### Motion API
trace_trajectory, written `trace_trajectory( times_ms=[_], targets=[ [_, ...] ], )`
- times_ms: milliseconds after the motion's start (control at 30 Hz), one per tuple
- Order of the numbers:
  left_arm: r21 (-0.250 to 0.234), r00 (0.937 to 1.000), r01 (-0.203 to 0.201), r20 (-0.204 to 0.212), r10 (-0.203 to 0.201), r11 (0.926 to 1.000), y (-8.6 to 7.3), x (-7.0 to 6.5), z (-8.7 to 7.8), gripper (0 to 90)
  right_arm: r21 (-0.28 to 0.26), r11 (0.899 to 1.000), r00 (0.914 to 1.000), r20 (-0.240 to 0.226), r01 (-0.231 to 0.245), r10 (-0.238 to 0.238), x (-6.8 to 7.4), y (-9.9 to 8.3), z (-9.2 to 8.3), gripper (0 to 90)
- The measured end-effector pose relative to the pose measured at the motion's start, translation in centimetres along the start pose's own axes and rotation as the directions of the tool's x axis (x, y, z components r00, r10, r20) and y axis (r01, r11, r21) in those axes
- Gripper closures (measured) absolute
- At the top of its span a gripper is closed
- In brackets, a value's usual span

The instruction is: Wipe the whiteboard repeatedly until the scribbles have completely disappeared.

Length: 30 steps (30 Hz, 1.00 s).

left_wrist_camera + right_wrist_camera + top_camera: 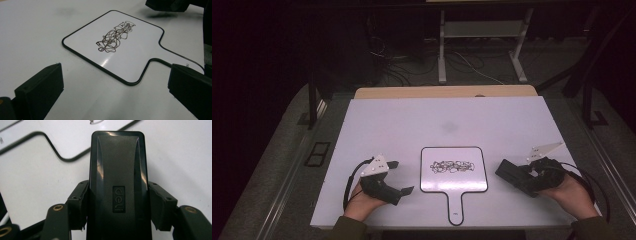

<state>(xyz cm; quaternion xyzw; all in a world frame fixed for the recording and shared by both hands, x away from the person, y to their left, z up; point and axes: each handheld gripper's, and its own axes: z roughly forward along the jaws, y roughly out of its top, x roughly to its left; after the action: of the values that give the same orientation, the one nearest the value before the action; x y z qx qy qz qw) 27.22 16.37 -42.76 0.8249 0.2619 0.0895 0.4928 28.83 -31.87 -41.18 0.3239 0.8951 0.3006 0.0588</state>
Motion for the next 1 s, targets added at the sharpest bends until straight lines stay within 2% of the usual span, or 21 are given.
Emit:
trace_trajectory(
  times_ms=[167,367,567,700,1000],
  targets=[
    [-0.002,1.0,-0.003,-0.006,0.003,1.0,0.1,0.1,-0.1,0.0,-0.004,1.0,1.0,0.0,-0.002,0.002,0.0,1.0,0.4,38.5],
    [0.001,0.9999,0.014,0.003,-0.014,0.9999,-0.1,0.3,-0.1,0.0,-0.025,1.0,0.9999,-0.005,-0.016,0.016,0.0,2.2,0.6,38.5],
    [0.001,0.9998,0.02,0.001,-0.02,0.9998,-0.1,0.1,-0.1,0.0,-0.031,1.0,1.0,-0.005,0.002,-0.002,0.2,3.7,1.1,38.5],
    [0.01,0.9999,0.012,0.0,-0.012,0.9999,0.0,0.1,0.0,0.0,-0.034,0.999,1.0,-0.002,0.005,-0.005,0.3,4.4,1.4,38.4],
    [0.0,1.0,0.002,-0.003,-0.002,1.0,0.0,-0.1,0.0,0.0,-0.045,0.999,0.9999,-0.011,0.005,-0.005,0.2,6.7,2.6,38.5]
  ],
)
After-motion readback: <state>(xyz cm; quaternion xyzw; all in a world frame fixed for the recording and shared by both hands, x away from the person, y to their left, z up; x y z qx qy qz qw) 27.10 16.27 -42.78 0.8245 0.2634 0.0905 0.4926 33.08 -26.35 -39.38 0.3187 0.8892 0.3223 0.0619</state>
